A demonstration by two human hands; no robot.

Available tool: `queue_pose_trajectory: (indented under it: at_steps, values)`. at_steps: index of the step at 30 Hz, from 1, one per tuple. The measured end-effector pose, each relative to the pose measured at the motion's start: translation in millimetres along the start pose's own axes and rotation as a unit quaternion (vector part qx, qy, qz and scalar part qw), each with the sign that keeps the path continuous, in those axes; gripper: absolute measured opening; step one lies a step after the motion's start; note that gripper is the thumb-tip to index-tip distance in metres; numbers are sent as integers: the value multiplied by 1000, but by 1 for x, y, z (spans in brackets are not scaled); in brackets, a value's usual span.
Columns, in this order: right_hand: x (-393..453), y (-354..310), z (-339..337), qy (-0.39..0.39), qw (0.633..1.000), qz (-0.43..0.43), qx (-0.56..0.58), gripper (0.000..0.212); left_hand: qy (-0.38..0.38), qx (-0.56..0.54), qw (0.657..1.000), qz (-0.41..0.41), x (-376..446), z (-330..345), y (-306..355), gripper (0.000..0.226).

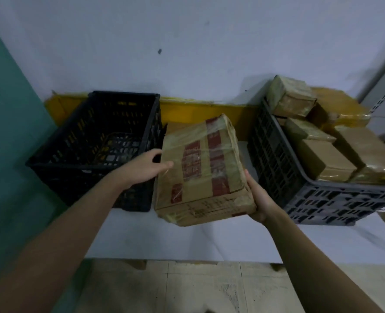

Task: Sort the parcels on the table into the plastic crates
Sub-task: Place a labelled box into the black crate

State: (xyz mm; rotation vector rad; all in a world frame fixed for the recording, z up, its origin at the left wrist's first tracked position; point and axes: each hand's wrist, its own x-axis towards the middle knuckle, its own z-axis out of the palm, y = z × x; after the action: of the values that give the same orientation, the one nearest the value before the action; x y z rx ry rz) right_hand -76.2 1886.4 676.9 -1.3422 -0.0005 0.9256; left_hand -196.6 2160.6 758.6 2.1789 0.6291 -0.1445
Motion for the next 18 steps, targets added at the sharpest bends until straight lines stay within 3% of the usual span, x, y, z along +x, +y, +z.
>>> queue_pose_trajectory:
  at_steps: [3, 7, 11, 18]
  values:
    - [-3, -26, 3, 38, 999, -9, -18, 67, 48, 24, 995, 83, 6, -20, 32, 57]
    - [-6, -55, 18, 104, 985, -71, -115, 56, -9, -113, 989, 94, 7, -22, 70, 41]
    - [-3, -75, 40, 118, 968, -138, -175, 54, -75, -147, 984, 73, 4, -20, 92, 59]
    - [2, -92, 78, 157, 930, -262, -205, 41, 20, -182, 980, 83, 11, -28, 102, 80]
